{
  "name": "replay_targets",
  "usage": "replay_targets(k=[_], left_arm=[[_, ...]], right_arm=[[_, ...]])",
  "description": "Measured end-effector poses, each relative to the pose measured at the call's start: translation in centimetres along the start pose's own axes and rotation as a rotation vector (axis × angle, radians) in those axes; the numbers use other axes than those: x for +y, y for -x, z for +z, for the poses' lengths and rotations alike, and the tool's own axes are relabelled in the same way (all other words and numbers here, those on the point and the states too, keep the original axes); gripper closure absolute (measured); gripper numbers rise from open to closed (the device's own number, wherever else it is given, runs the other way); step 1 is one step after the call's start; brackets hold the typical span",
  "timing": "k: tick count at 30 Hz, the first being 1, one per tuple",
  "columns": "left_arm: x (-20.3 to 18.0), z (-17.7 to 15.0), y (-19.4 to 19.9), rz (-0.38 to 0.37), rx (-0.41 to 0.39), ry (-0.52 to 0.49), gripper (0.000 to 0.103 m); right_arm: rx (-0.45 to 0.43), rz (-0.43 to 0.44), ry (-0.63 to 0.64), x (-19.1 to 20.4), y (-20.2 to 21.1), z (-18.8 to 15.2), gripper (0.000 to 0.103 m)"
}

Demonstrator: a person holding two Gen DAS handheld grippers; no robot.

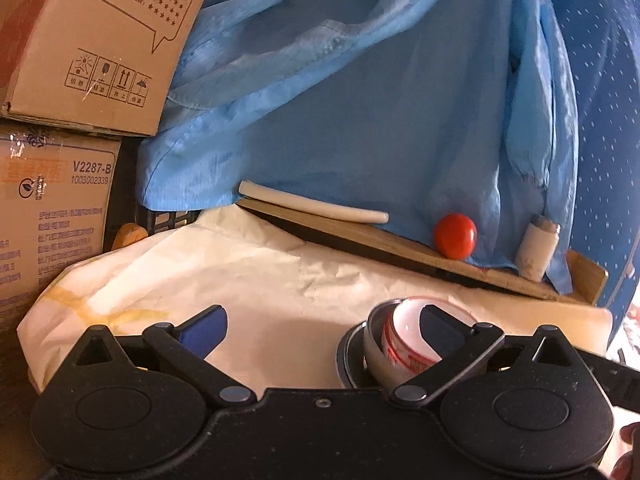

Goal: Organize plates and bowls

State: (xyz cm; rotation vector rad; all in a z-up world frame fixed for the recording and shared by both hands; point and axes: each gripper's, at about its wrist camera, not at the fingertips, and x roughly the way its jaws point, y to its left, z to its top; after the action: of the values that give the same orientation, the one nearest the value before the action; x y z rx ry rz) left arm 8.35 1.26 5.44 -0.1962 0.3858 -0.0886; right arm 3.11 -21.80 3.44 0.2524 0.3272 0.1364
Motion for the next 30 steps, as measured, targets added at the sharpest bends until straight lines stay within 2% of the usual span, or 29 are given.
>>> replay_targets(k=[18, 30], left_arm=[[-0.5, -3.6, 4.1, 0.000, -0.021, -0.065, 0.001], [-0.7, -6.0, 5.2, -0.007, -0.013, -0.098, 0.001]], right_arm=[[-0.092, -0.104, 0.047, 1.2, 5.1, -2.5, 0.000], [-0.080, -0.146, 0.073, 0.7, 6.6, -4.2, 0.000]])
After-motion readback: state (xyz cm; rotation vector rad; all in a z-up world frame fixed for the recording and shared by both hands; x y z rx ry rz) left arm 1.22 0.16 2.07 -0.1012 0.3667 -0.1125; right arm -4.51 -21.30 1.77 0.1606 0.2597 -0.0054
